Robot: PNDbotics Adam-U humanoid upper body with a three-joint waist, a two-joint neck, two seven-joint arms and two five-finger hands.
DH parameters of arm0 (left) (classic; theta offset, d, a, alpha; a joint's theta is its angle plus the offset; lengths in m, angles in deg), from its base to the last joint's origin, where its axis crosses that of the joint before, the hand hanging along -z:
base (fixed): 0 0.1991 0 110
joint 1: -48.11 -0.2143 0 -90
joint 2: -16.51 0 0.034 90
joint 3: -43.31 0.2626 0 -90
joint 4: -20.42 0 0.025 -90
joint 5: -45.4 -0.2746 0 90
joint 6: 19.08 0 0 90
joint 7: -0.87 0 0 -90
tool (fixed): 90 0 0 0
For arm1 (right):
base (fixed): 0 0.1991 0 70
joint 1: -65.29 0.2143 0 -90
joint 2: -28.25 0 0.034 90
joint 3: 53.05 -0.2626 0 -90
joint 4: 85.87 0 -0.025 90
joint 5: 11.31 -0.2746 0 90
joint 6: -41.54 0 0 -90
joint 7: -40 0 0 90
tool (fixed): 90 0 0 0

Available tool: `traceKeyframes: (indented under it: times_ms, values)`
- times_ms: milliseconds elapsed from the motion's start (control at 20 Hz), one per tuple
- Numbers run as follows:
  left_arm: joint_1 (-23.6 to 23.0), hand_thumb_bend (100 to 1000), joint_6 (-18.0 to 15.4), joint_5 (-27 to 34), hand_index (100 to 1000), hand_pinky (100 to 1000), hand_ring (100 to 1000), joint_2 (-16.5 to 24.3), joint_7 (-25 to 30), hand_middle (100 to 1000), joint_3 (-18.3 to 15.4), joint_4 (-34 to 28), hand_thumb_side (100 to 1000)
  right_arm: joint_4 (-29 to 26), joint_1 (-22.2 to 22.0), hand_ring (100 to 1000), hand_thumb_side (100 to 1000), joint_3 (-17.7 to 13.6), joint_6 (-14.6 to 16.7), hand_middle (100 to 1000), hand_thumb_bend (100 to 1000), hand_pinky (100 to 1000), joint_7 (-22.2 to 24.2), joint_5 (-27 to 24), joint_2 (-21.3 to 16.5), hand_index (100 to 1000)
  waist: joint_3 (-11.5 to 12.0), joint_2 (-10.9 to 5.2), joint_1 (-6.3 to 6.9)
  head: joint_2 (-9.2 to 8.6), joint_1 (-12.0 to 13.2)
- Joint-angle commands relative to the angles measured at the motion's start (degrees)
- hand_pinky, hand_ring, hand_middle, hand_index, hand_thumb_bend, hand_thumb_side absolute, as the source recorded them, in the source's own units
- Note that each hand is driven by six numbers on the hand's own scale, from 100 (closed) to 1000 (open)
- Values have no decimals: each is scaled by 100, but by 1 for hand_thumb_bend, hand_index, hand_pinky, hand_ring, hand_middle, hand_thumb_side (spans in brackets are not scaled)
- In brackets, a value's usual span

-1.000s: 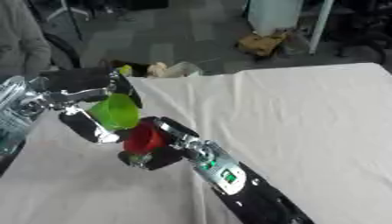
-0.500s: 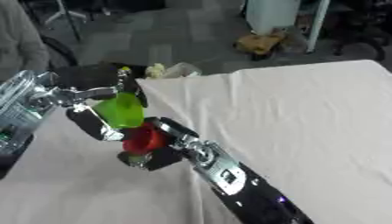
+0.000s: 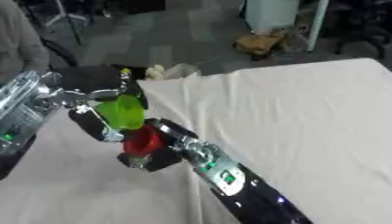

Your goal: Pour the contents of one cup into another cup.

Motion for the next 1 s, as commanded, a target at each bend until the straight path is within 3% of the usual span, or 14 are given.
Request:
traceKeyframes:
  times_ms: [50,1000]
  values:
    - [96,306,-2,57,716,198,224,204,-17,385,-36,-188,221,-12,56,352,215,-77,22,307,100,470,-22,6,-27,491,20,-112,-17,-63,-7]
    - [-58,313,92,537,714,205,226,560,342,384,47,-699,234,353,-89,354,207,-506,141,308,100,472,-363,56,-249,493,25,-110,-3,-93,-11]
